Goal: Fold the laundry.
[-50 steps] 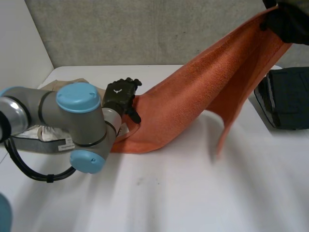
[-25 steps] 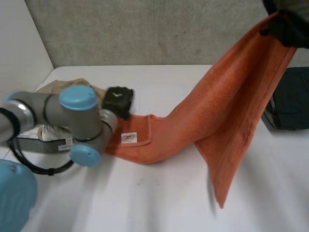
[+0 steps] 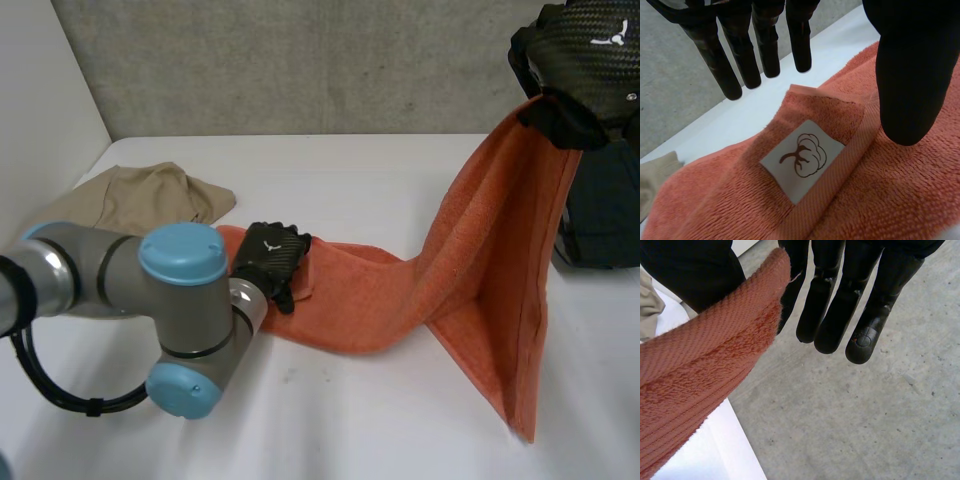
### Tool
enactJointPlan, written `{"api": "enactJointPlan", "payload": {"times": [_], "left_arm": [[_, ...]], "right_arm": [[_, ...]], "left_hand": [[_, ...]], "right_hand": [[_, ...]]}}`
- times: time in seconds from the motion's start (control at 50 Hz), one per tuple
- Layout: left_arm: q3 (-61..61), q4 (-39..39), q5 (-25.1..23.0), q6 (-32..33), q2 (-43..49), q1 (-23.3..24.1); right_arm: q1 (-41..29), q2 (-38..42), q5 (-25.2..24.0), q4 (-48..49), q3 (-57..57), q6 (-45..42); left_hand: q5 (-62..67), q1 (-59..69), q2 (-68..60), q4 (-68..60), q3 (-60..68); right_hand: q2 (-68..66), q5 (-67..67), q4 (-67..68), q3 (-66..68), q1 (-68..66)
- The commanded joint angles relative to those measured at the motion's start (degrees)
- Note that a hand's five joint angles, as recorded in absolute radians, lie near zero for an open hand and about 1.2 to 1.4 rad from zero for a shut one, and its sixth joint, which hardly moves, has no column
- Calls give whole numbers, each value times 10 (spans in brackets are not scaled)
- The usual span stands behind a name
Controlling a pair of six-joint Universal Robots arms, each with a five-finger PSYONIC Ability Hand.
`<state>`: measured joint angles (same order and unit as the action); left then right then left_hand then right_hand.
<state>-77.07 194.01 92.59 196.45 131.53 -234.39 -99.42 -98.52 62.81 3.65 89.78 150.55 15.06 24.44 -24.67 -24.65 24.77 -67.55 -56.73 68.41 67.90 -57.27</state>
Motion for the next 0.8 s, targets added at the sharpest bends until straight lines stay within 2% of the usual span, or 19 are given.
{"api": "enactJointPlan", "payload": {"times": [0.02, 0.38, 0.5, 0.58, 0.66, 0.74, 0.8], "left_arm": [[53, 1, 0, 12, 51, 2], [121, 9, 0, 13, 103, -5], [145, 9, 2, 14, 123, -12], [160, 9, 5, 14, 130, -21], [163, 9, 8, 16, 122, -38], [153, 2, 40, 45, 92, -63], [111, -7, 79, 74, 26, -93]], "right_arm": [[4, 0, -2, 1, 20, -2], [5, 3, -2, 3, 45, -10], [5, 3, -2, 3, 51, -11], [5, 4, -1, 4, 51, -10], [5, 10, 1, 3, 48, -9], [15, 25, 6, -4, 37, -11], [32, 34, 8, -13, 25, -14]], "left_hand": [[84, 90, -88, -88, 87], [215, 221, -219, -219, 218], [358, 364, -362, -362, 361], [529, 535, -533, -533, 532], [549, 556, -553, -554, 552], [549, 556, -553, -554, 552], [549, 556, -553, -554, 552]], "right_hand": [[-125, -133, 116, 121, -227], [-125, -133, 116, 121, -227], [-125, -133, 116, 121, -227], [-125, -133, 116, 121, -227], [-125, -133, 116, 121, -227], [-125, -133, 116, 121, -227], [-125, -133, 116, 121, -227]]}}
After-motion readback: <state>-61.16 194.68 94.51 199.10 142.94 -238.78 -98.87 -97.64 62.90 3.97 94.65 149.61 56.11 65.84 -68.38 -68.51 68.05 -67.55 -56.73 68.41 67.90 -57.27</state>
